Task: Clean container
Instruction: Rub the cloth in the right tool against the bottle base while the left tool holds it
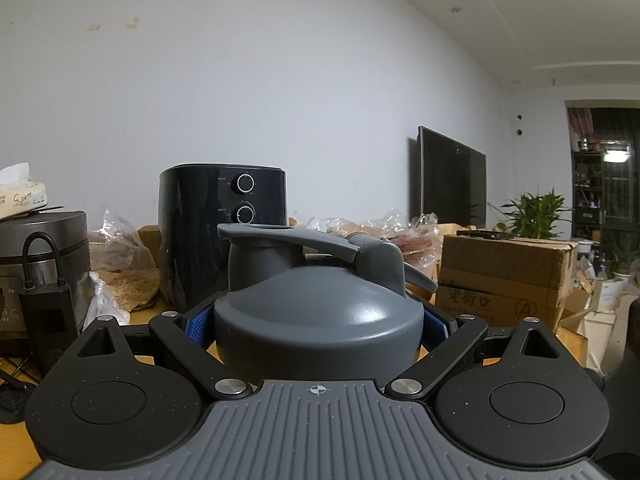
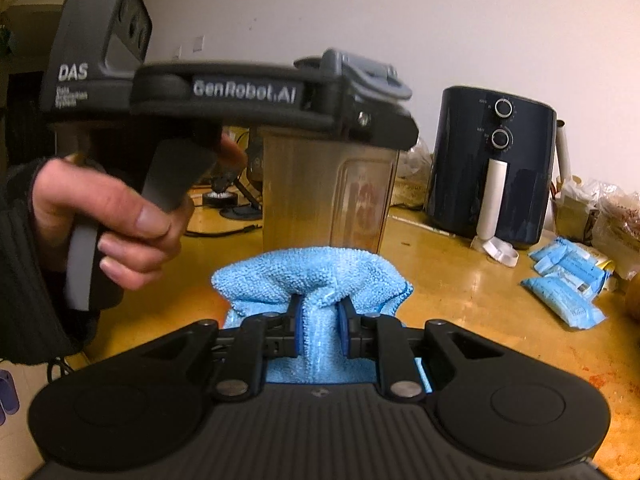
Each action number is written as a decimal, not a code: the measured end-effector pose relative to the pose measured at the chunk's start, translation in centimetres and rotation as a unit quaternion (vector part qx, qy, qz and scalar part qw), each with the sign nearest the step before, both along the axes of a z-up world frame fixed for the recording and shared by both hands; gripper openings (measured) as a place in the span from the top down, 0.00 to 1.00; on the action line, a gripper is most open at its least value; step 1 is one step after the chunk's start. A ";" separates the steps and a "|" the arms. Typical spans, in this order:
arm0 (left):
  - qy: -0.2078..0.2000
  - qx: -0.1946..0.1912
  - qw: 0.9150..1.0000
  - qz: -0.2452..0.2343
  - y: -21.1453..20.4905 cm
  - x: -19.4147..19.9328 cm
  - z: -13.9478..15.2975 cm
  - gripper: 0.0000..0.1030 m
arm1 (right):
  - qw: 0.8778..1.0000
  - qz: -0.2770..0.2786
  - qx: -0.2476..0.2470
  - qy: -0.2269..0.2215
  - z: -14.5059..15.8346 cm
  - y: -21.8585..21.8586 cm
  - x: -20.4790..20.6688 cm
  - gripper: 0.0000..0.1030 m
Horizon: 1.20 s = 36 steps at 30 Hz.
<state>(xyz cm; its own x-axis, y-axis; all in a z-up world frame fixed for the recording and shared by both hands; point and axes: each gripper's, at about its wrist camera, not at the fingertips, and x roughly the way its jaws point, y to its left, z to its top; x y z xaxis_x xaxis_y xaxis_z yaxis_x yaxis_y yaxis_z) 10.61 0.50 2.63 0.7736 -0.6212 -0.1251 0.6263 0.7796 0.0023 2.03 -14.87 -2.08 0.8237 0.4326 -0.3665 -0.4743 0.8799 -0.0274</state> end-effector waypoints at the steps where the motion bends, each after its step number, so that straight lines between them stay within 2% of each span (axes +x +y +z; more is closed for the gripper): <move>1: 0.000 0.000 1.000 0.001 0.0 0.0 -0.1 0.07 | 1.000 0.000 -0.001 0.004 -0.2 0.0 0.1 0.89; 9: 0.000 0.000 1.000 0.007 -0.1 0.1 -0.2 0.07 | 0.999 -0.004 -0.022 0.030 -1.9 0.7 0.9 0.89; 36: -0.001 -0.001 1.000 0.009 0.0 0.0 -0.2 0.07 | 0.999 -0.015 0.005 0.038 -2.1 0.6 1.2 0.89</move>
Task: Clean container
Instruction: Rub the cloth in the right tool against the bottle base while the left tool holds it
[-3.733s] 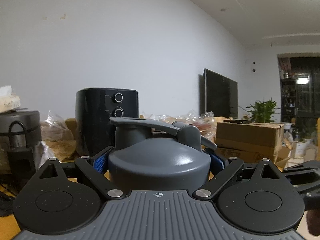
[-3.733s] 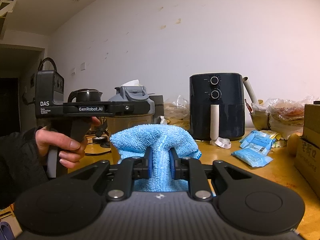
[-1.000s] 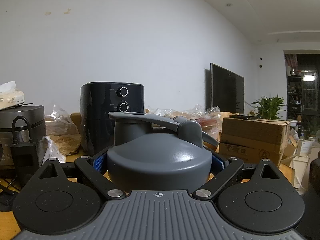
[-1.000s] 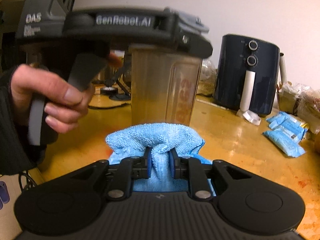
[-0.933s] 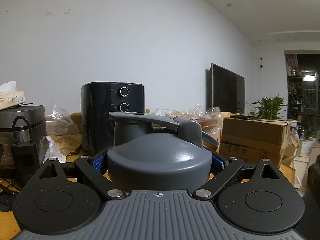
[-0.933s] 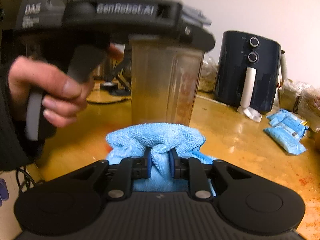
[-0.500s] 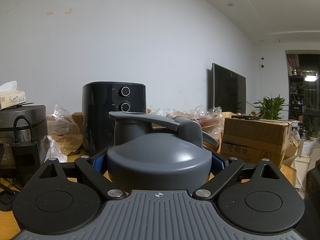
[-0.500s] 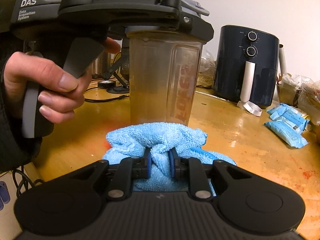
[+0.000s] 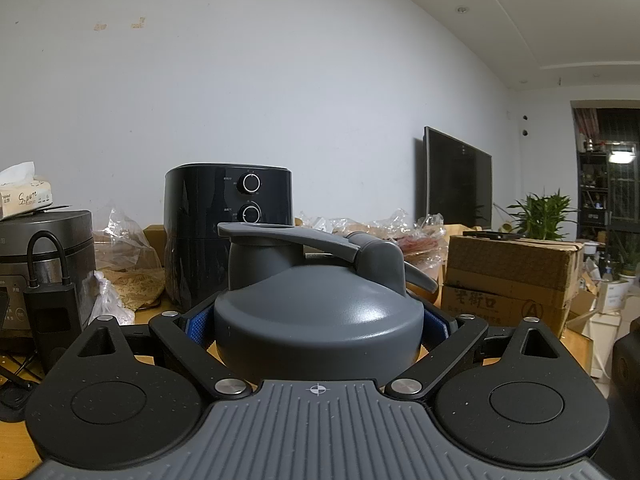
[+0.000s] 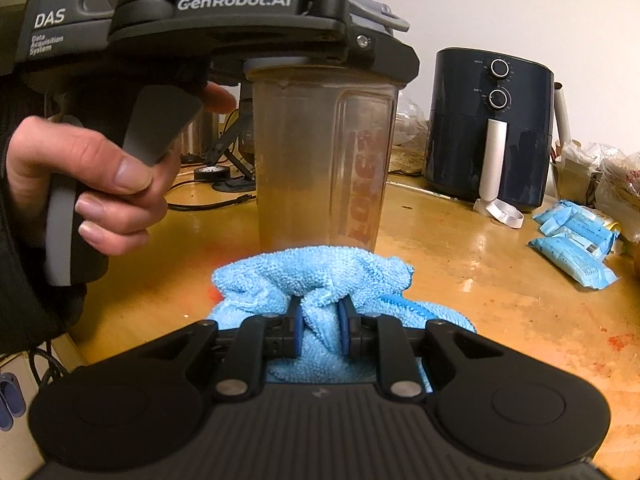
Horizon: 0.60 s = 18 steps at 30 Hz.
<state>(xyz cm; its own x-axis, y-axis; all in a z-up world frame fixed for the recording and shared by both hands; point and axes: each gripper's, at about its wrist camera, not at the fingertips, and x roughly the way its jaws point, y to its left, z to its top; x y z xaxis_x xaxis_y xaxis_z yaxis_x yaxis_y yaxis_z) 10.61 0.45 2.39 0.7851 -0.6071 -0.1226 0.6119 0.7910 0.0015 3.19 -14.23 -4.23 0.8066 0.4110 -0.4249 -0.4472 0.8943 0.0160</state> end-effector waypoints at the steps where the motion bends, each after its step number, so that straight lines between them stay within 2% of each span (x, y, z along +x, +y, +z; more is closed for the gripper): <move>1: 0.000 0.000 1.000 0.000 0.0 0.0 0.0 0.07 | 1.000 0.000 0.001 0.000 0.0 0.0 0.0 0.89; 18: 0.000 -0.001 1.000 0.000 0.0 0.0 0.0 0.07 | 1.000 0.000 0.025 -0.008 1.5 -0.6 -0.2 0.88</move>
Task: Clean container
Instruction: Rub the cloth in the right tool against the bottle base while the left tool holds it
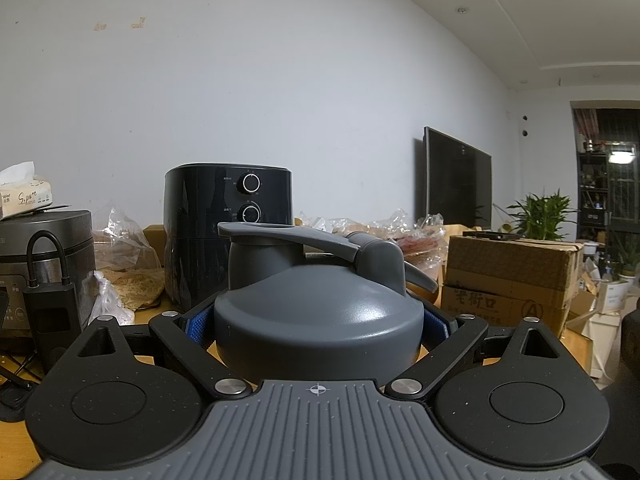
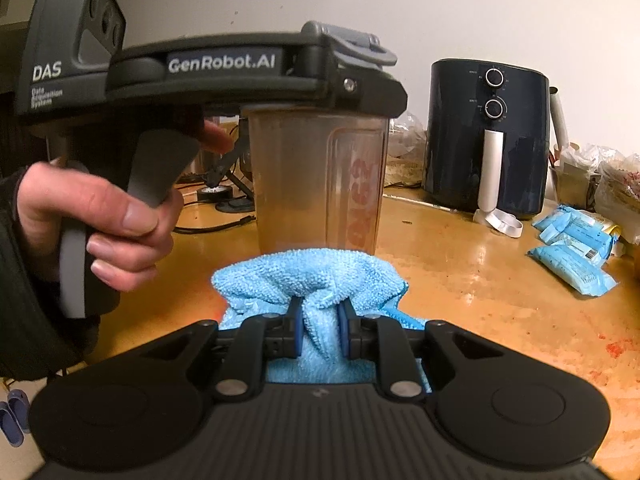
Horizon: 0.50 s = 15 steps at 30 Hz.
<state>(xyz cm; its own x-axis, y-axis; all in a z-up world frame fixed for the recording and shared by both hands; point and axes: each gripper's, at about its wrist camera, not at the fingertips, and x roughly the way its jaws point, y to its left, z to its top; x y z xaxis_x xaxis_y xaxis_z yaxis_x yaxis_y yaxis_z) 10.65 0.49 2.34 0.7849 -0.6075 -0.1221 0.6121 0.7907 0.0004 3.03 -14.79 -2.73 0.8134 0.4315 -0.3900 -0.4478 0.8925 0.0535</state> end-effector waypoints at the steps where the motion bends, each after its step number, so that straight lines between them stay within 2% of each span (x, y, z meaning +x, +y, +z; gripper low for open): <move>1: 0.000 0.000 1.000 0.000 0.0 0.0 0.0 0.07 | 1.000 0.000 0.001 -0.001 0.1 0.0 0.0 0.88; 15: 0.001 0.000 1.000 0.000 0.0 0.0 0.0 0.07 | 1.000 0.000 0.016 -0.024 1.8 -0.3 -0.6 0.88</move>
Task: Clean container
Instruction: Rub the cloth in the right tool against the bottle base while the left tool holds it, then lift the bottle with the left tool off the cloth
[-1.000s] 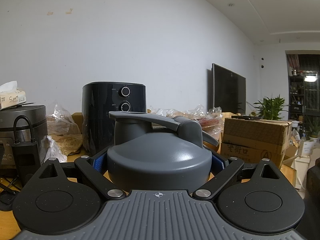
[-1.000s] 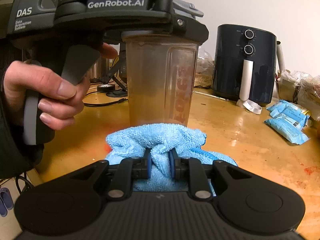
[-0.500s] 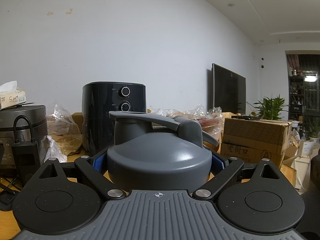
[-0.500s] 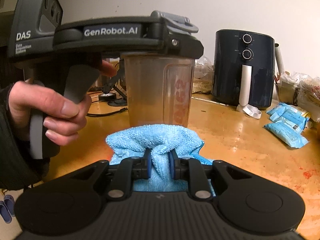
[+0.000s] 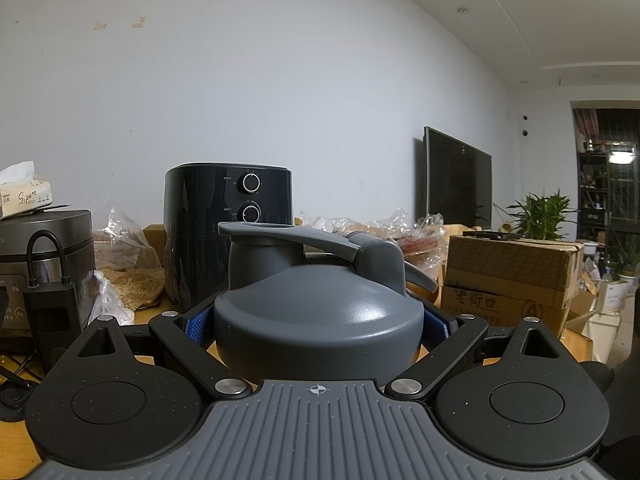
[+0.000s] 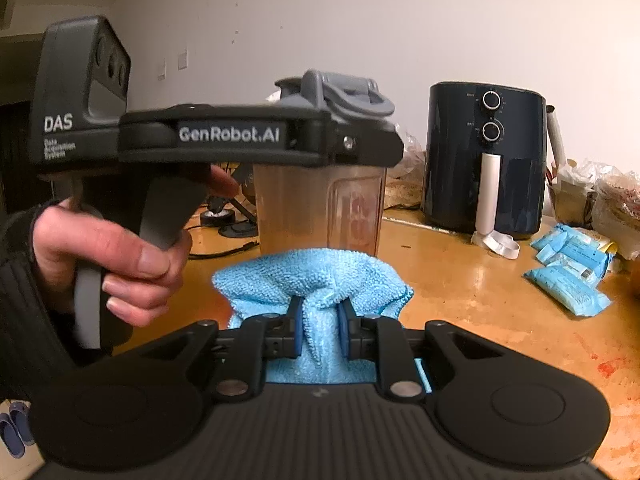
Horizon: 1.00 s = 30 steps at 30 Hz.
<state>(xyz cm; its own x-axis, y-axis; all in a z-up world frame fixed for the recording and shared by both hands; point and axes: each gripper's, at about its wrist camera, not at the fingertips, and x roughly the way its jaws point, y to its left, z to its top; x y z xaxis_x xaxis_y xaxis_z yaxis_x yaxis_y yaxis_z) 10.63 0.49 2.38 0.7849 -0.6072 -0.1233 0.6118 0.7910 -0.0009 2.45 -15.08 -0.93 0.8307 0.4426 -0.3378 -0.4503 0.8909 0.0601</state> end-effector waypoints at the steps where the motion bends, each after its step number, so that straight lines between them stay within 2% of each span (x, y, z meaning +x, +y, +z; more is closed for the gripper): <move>1: 0.000 0.000 1.000 0.000 0.0 0.0 0.0 0.07 | 1.000 0.000 0.001 -0.002 0.1 0.0 0.0 0.88; 15: 0.000 0.000 1.000 0.001 0.0 0.1 0.0 0.07 | 0.999 -0.009 0.020 -0.042 2.0 -0.2 -0.9 0.88; 21: 0.000 0.001 1.000 0.001 0.0 0.1 0.0 0.07 | 0.996 -0.015 0.032 -0.077 2.6 -0.4 -1.5 0.88; 30: 0.000 0.001 1.000 0.004 -0.1 0.1 0.0 0.07 | 0.996 -0.016 0.042 -0.080 2.7 -0.6 -1.5 0.88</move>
